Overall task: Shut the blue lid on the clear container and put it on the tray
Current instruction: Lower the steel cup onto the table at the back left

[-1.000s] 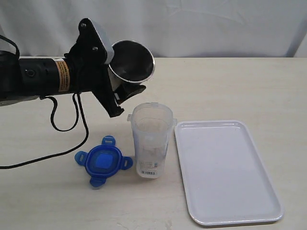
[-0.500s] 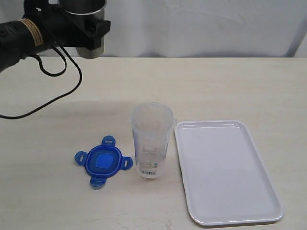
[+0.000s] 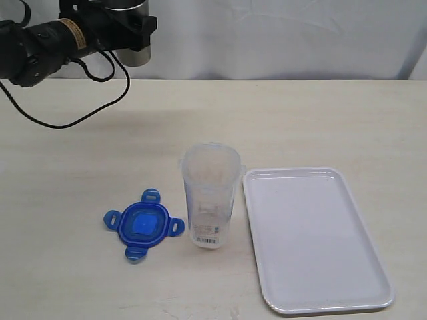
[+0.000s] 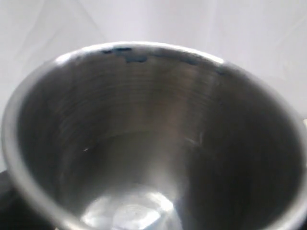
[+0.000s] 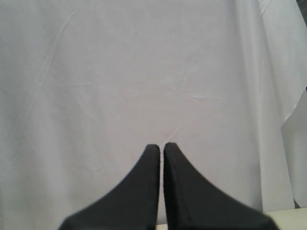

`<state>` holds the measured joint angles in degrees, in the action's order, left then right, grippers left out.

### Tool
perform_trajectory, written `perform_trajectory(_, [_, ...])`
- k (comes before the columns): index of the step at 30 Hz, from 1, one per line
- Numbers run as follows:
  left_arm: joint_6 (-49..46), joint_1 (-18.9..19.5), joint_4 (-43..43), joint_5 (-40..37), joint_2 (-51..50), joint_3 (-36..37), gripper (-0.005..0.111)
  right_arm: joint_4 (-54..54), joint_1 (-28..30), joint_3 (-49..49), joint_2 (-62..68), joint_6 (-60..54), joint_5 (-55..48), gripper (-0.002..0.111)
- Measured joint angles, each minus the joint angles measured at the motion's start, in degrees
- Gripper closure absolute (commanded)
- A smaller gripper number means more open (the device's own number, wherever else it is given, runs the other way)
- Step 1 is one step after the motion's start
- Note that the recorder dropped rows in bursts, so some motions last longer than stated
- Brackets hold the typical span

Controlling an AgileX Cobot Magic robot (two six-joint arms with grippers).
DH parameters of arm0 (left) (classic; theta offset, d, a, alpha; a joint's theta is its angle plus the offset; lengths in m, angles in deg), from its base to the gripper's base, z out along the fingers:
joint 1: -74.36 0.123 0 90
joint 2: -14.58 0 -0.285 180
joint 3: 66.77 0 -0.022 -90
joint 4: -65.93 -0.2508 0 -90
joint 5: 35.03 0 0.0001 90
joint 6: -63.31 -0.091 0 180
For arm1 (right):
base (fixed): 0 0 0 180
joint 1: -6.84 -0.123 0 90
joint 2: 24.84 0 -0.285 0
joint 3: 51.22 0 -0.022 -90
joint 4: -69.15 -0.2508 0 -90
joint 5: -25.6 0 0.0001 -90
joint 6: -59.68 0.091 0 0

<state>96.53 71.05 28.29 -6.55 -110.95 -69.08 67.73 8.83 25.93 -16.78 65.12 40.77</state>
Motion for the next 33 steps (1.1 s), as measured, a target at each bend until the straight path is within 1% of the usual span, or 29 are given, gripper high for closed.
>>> perform_trajectory(3, [0.0,0.3,0.0,-1.5,-3.0,-3.5,0.107,0.0,0.0,0.0,0.0,0.0,-0.1,0.104])
perform_trajectory(6, [0.7,2.8,0.8,-2.0,-7.8,-6.9,0.107,0.0,0.0,0.0,0.0,1.7,-0.1,0.104])
perform_trajectory(10, [0.6,6.1,1.2,-2.6,-13.5,-9.3,0.107,0.0,0.0,0.0,0.0,2.9,-0.1,0.104])
perform_trajectory(14, [-2.5,7.8,1.3,-2.7,-18.5,-12.3,0.107,0.0,0.0,0.0,0.0,2.9,-0.1,0.104])
perform_trajectory(18, [-3.0,8.5,1.4,-2.7,-21.5,-14.5,0.107,0.0,0.0,0.0,0.0,2.9,-0.1,0.104])
perform_trajectory(27, [-2.6,8.6,3.0,-2.7,-23.3,-14.7,0.107,0.0,0.0,0.0,0.0,2.9,-0.1,0.104])
perform_trajectory(29, [-1.0,8.6,3.2,-2.7,-23.3,-14.7,0.107,0.0,0.0,0.0,0.0,2.9,-0.1,0.104])
perform_trajectory(33, [6.4,8.6,3.4,-3.1,-23.3,-14.8,0.107,0.0,0.0,0.0,0.0,2.9,-0.1,0.104])
